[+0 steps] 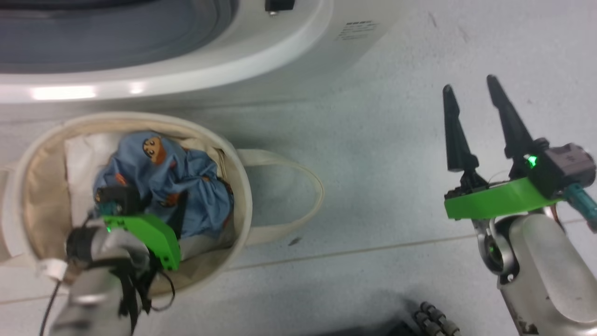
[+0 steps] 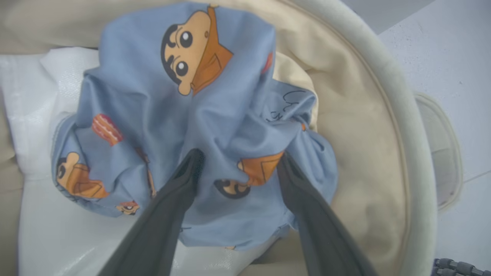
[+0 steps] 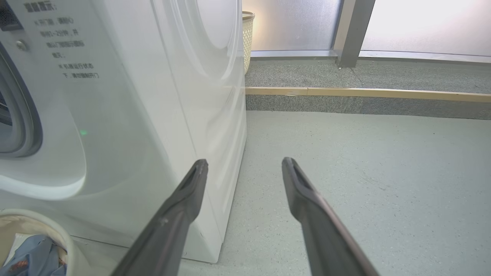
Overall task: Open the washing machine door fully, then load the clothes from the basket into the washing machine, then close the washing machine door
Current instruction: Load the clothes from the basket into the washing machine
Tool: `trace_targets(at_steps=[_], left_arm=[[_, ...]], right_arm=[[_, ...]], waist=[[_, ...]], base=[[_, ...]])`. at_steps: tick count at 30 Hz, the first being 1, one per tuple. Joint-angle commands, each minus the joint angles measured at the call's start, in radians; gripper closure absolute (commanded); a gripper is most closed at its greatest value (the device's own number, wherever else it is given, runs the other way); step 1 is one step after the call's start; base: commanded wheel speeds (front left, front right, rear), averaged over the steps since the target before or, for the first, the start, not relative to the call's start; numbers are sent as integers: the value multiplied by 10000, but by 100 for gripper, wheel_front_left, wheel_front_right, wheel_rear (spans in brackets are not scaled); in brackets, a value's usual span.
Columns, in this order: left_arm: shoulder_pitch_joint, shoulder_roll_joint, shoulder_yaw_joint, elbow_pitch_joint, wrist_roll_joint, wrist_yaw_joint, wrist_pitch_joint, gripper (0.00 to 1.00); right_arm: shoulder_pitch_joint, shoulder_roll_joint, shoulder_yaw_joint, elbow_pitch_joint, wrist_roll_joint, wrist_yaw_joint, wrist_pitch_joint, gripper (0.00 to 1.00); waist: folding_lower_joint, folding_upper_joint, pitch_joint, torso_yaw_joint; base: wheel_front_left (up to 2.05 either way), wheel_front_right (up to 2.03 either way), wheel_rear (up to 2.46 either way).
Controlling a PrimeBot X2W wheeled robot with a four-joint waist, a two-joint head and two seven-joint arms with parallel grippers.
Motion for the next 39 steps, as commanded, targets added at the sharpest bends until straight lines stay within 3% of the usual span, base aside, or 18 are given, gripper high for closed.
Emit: trace_targets(at_steps=[1, 14, 15, 16, 27, 32, 39], left_arm=[[-249, 409, 220, 60, 76, -17, -120, 0], [-1118, 600, 337, 413, -212, 193, 234, 0], [-1135, 593, 336, 416, -228, 197, 226, 53], [-1146, 583, 353, 420, -262, 203, 215, 98], [-827, 403, 505, 432, -605, 136, -9, 100], [-392, 331, 710, 329, -874, 41, -105, 100], [805, 312, 1222, -1378, -928, -41, -117, 100]], right_arm=[[16, -9, 47, -395, -105, 73, -122, 0], [65, 194, -202, -672, -307, 73, -122, 0], [64, 189, -215, -674, -312, 73, -122, 0], [65, 186, -224, -675, -318, 73, -122, 0], [59, 237, -176, -463, -193, 73, -122, 0], [66, 330, -13, -166, 1, 73, -122, 0], [282, 434, 260, 406, 369, 73, -122, 0]], waist=[[-1, 0, 435, -112], [-1, 0, 1047, -307], [-1, 0, 1046, -306], [-1, 0, 1038, -299], [-1, 0, 401, -56], [-1, 0, -374, 112], [-1, 0, -1756, 550]], base=[[0, 0, 0], [0, 0, 0], [0, 0, 0], [0, 0, 0], [0, 0, 0], [0, 0, 0], [0, 0, 0]])
